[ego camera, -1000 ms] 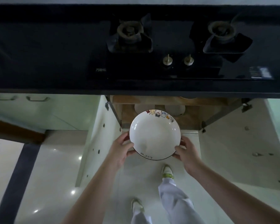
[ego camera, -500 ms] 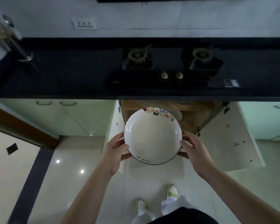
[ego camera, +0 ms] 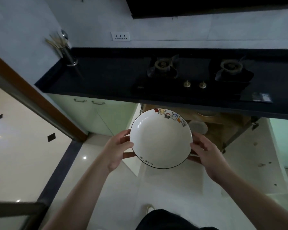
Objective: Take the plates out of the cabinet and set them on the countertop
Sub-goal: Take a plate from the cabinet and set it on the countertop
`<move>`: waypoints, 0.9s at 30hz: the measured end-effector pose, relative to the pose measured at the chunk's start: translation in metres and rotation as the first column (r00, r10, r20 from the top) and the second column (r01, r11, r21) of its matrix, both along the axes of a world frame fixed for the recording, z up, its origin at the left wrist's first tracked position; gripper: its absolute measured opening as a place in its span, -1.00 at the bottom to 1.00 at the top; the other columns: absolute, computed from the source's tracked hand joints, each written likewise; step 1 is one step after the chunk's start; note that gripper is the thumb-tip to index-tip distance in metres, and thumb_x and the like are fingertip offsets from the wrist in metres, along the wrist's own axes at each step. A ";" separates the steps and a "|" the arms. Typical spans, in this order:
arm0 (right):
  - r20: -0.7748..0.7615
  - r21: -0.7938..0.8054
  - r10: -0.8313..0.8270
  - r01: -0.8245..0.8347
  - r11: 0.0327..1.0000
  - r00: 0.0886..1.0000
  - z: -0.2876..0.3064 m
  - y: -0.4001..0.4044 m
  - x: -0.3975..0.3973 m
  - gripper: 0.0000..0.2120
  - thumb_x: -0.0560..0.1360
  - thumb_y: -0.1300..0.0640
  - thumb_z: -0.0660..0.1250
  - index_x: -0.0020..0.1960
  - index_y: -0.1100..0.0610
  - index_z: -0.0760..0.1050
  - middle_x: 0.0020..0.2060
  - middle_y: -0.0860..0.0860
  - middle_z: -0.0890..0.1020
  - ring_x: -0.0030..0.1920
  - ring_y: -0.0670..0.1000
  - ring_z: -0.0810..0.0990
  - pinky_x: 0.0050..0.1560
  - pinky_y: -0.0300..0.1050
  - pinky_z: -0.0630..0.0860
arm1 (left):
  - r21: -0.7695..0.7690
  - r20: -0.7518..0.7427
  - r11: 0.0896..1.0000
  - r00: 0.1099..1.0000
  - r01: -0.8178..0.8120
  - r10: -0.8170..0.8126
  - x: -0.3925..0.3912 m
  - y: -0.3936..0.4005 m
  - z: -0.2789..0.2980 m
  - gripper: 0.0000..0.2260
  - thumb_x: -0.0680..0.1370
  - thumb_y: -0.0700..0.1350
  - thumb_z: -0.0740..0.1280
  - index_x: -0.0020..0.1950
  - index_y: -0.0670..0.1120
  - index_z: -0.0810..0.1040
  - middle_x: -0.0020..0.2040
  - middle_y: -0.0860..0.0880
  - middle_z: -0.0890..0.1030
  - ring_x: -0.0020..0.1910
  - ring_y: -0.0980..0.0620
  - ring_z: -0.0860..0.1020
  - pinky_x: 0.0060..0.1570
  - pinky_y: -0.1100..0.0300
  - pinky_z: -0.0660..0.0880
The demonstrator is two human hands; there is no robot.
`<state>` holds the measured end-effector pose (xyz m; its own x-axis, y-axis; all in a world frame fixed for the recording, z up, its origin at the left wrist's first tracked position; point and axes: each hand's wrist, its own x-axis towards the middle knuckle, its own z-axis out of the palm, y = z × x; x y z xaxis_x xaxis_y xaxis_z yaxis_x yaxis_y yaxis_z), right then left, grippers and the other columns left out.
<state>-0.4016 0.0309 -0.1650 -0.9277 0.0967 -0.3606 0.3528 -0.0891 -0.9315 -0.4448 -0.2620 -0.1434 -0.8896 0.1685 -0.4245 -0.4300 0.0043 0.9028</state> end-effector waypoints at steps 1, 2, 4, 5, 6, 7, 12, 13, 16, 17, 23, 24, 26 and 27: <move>0.005 -0.003 0.019 -0.019 1.000 1.000 0.001 -0.001 -0.002 -0.68 0.58 0.23 0.25 0.13 -0.18 0.52 -0.11 -0.15 0.70 -0.10 -0.09 0.70 -0.26 -0.27 0.60 | -0.004 0.003 1.000 1.000 -0.024 0.024 0.005 -0.001 0.001 -0.56 0.52 -0.42 0.24 0.28 -0.02 0.58 0.05 -0.14 0.65 0.00 -0.04 0.61 -0.07 0.00 0.62; 0.011 -0.009 0.042 -0.041 0.999 0.999 0.002 -0.004 -0.005 -0.69 0.58 0.23 0.25 0.10 -0.20 0.51 -0.12 -0.16 0.70 -0.11 -0.10 0.70 -0.27 -0.28 0.60 | -0.008 0.002 0.998 0.999 -0.054 0.054 0.010 -0.003 0.002 -0.56 0.52 -0.42 0.23 0.27 -0.01 0.59 0.05 -0.13 0.65 0.00 -0.04 0.60 -0.07 -0.01 0.62; 0.018 -0.016 0.098 -0.098 0.995 0.995 0.004 -0.011 -0.012 -0.67 0.58 0.23 0.25 0.05 -0.23 0.51 -0.12 -0.17 0.71 -0.12 -0.10 0.70 -0.27 -0.29 0.60 | -0.005 -0.004 0.992 0.992 -0.125 0.125 0.022 -0.010 0.003 -0.55 0.51 -0.43 0.23 0.24 -0.01 0.60 0.04 -0.11 0.65 0.00 -0.04 0.59 -0.08 -0.01 0.62; 0.017 -0.024 0.129 -0.129 0.991 0.991 0.006 -0.016 -0.016 -0.66 0.58 0.23 0.25 0.04 -0.25 0.51 -0.11 -0.16 0.71 -0.12 -0.09 0.70 -0.27 -0.28 0.60 | 0.002 -0.005 0.988 0.988 -0.152 0.152 0.028 -0.015 0.004 -0.55 0.51 -0.44 0.23 0.25 -0.02 0.60 0.05 -0.11 0.66 0.01 -0.05 0.59 -0.08 -0.02 0.62; 0.018 -0.034 0.154 -0.153 0.988 0.988 0.007 -0.022 -0.019 -0.65 0.58 0.24 0.25 0.03 -0.25 0.51 -0.11 -0.16 0.71 -0.12 -0.09 0.71 -0.28 -0.28 0.60 | 0.005 -0.005 0.985 0.985 -0.171 0.171 0.033 -0.020 0.006 -0.55 0.51 -0.44 0.22 0.26 -0.03 0.59 0.08 -0.12 0.66 0.02 -0.06 0.59 -0.07 -0.03 0.62; 0.017 -0.041 0.177 -0.176 0.984 0.984 0.008 -0.028 -0.023 -0.65 0.58 0.25 0.25 0.02 -0.25 0.51 -0.11 -0.17 0.71 -0.13 -0.08 0.71 -0.29 -0.28 0.60 | 0.006 -0.006 0.982 0.982 -0.188 0.188 0.038 -0.026 0.008 -0.54 0.51 -0.44 0.21 0.27 -0.03 0.58 0.11 -0.14 0.65 0.04 -0.06 0.60 -0.05 -0.05 0.63; -0.011 -0.018 0.286 -0.286 0.958 0.958 0.012 -0.073 -0.040 -0.61 0.58 0.26 0.25 0.03 -0.28 0.52 -0.13 -0.15 0.71 -0.13 -0.06 0.71 -0.28 -0.23 0.62 | 0.024 -0.011 0.949 0.949 -0.314 0.314 0.054 -0.064 0.014 -0.51 0.50 -0.47 0.21 0.28 -0.03 0.58 0.15 -0.15 0.66 0.05 -0.09 0.63 -0.01 -0.09 0.63; -0.017 -0.011 0.299 -0.300 0.954 0.954 0.013 -0.085 -0.043 -0.61 0.57 0.26 0.25 0.03 -0.28 0.51 -0.13 -0.15 0.71 -0.13 -0.06 0.71 -0.28 -0.23 0.62 | 0.025 -0.013 0.945 0.945 -0.327 0.328 0.055 -0.074 0.015 -0.51 0.50 -0.47 0.21 0.28 -0.03 0.58 0.14 -0.14 0.66 0.05 -0.10 0.63 -0.01 -0.08 0.63; -0.031 0.003 0.330 -0.330 0.944 0.944 0.013 -0.121 -0.054 -0.61 0.56 0.31 0.25 0.08 -0.22 0.50 -0.09 -0.09 0.71 -0.13 -0.01 0.72 -0.27 -0.22 0.61 | 0.009 -0.041 0.934 0.933 -0.357 0.357 0.052 -0.109 0.015 -0.52 0.51 -0.46 0.22 0.28 -0.03 0.58 0.12 -0.14 0.67 0.06 -0.11 0.64 -0.08 0.01 0.64; -0.036 0.009 0.335 -0.335 0.942 0.942 0.013 -0.135 -0.058 -0.61 0.56 0.32 0.26 0.12 -0.18 0.50 -0.06 -0.07 0.71 -0.12 0.01 0.72 -0.25 -0.21 0.62 | 0.004 -0.060 0.932 0.931 -0.362 0.361 0.049 -0.123 0.015 -0.53 0.51 -0.46 0.23 0.27 -0.02 0.59 0.12 -0.13 0.68 0.03 -0.09 0.65 -0.11 0.05 0.64; -0.067 0.042 0.338 -0.336 0.941 0.939 0.008 -0.234 -0.085 -0.55 0.52 0.37 0.25 0.26 -0.08 0.49 0.01 -0.01 0.69 -0.07 0.06 0.71 -0.19 -0.15 0.64 | -0.033 -0.123 0.935 0.930 -0.352 0.346 0.026 -0.218 0.009 -0.49 0.49 -0.45 0.28 0.26 0.06 0.59 0.07 0.01 0.70 0.03 -0.03 0.68 -0.08 0.09 0.64; -0.074 0.037 0.333 -0.331 0.943 0.940 0.009 -0.252 -0.089 -0.54 0.52 0.38 0.26 0.20 -0.13 0.51 0.01 -0.02 0.69 -0.07 0.07 0.71 -0.18 -0.12 0.64 | -0.041 -0.127 0.935 0.930 -0.352 0.345 0.022 -0.235 0.007 -0.49 0.48 -0.44 0.30 0.26 0.07 0.58 0.07 0.02 0.70 0.04 -0.03 0.68 -0.06 0.09 0.64; -0.080 0.039 0.324 -0.322 0.946 0.943 0.010 -0.283 -0.096 -0.51 0.51 0.39 0.26 0.13 -0.20 0.53 0.01 0.02 0.69 -0.07 0.11 0.71 -0.15 -0.07 0.65 | -0.050 -0.127 0.939 0.935 -0.340 0.331 0.014 -0.268 0.004 -0.48 0.48 -0.42 0.32 0.31 0.06 0.56 0.09 0.00 0.70 0.06 -0.04 0.67 -0.02 0.05 0.64; -0.082 0.041 0.322 -0.320 0.947 0.943 0.010 -0.297 -0.099 -0.51 0.51 0.39 0.27 0.14 -0.20 0.52 0.02 0.04 0.69 -0.07 0.12 0.71 -0.13 -0.05 0.65 | -0.046 -0.124 0.942 0.937 -0.333 0.325 0.010 -0.284 0.003 -0.48 0.47 -0.41 0.33 0.33 0.06 0.55 0.10 -0.01 0.70 0.06 -0.05 0.67 -0.01 0.04 0.64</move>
